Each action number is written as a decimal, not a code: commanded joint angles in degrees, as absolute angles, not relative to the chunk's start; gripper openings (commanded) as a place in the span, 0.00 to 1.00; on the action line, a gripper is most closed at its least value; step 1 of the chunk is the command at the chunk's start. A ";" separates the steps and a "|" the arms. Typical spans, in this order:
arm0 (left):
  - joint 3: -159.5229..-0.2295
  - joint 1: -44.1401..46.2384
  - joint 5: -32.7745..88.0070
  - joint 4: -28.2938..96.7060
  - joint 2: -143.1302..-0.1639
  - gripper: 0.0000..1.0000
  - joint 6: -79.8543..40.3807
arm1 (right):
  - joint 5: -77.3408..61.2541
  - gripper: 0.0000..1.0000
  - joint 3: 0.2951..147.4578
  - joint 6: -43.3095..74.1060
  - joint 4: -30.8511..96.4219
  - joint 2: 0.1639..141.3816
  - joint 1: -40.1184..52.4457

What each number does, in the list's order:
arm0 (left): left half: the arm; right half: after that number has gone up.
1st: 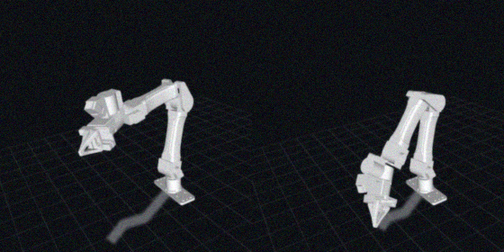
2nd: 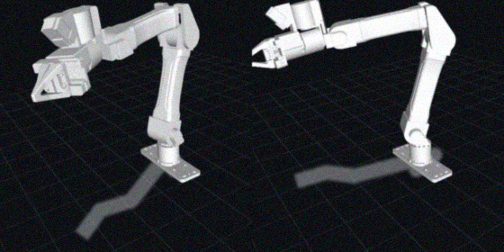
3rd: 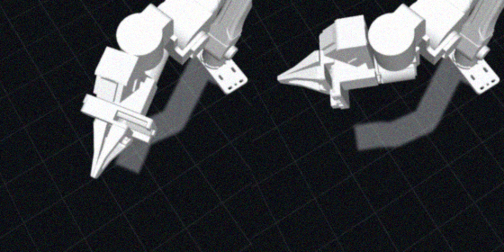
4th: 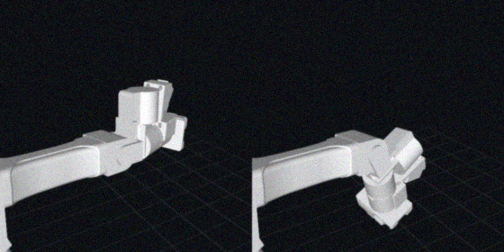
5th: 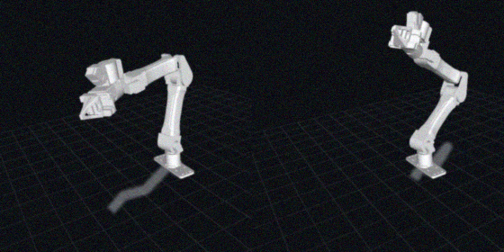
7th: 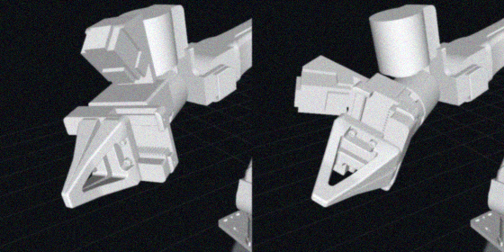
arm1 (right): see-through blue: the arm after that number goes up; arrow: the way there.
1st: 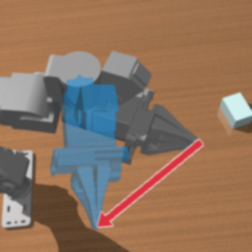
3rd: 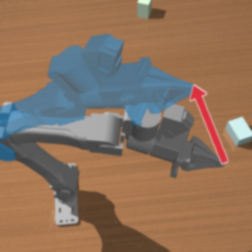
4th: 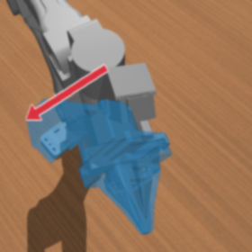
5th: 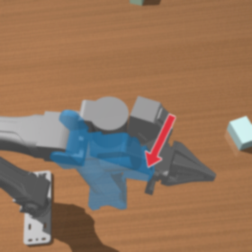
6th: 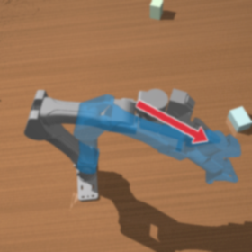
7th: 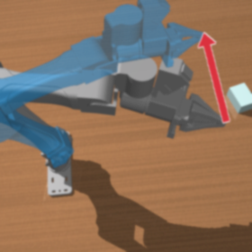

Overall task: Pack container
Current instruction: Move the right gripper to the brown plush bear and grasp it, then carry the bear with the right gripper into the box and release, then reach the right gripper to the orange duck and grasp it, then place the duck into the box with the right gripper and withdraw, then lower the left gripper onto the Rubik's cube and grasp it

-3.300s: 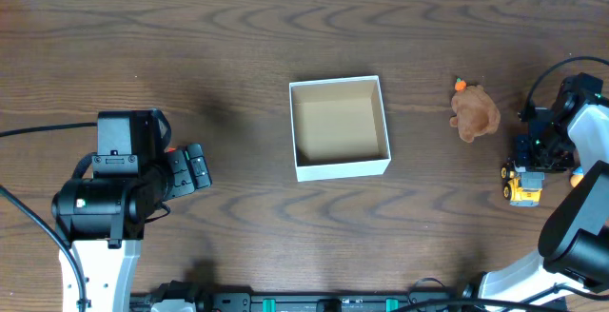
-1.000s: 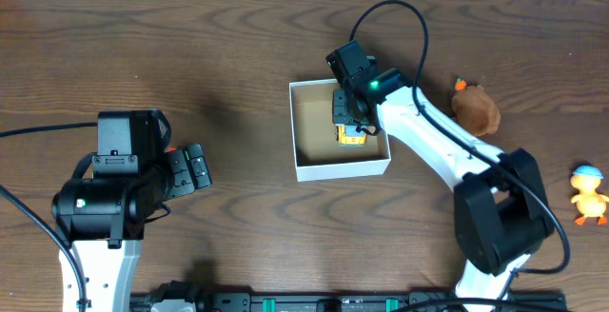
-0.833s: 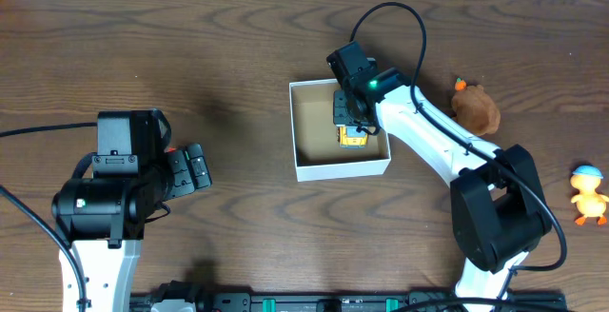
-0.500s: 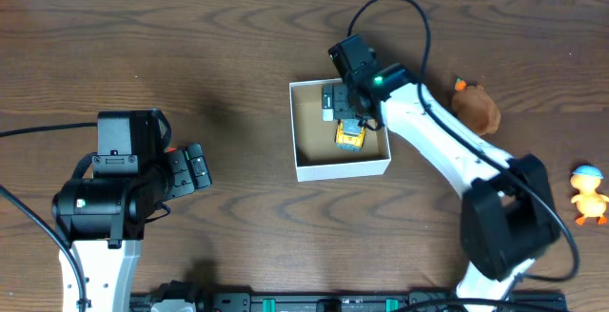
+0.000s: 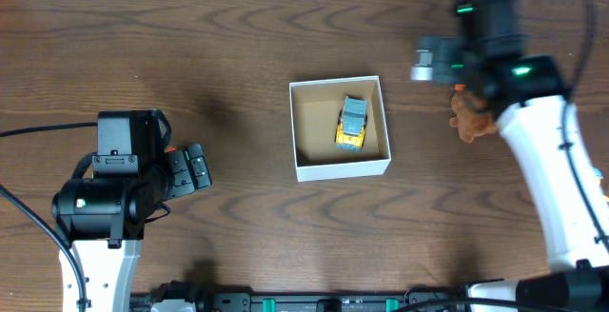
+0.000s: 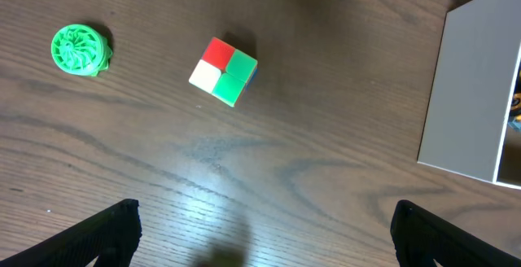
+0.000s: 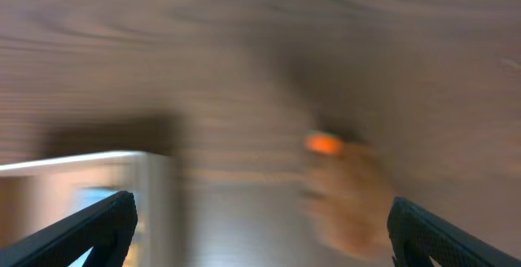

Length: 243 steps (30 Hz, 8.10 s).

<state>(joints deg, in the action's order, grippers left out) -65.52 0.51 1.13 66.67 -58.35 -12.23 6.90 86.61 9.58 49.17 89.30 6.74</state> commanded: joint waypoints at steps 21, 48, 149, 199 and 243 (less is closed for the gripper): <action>-66.54 0.27 0.86 66.83 -58.35 0.98 -12.80 | 2.09 0.82 86.61 -9.91 51.55 118.24 -9.45; -66.54 0.27 0.86 66.81 -58.35 0.98 -12.80 | 1.69 0.15 90.45 18.33 55.11 86.96 19.64; -66.54 0.27 0.86 66.89 -58.35 0.98 -12.78 | 7.27 0.08 69.38 9.15 36.45 108.12 -41.47; -66.54 0.27 0.86 67.24 -58.35 0.98 -12.80 | 6.46 0.60 69.65 7.33 39.03 94.37 36.56; -66.57 -6.94 -0.03 53.28 -86.00 0.98 -4.32 | -8.91 0.99 69.63 13.80 57.87 90.19 -17.56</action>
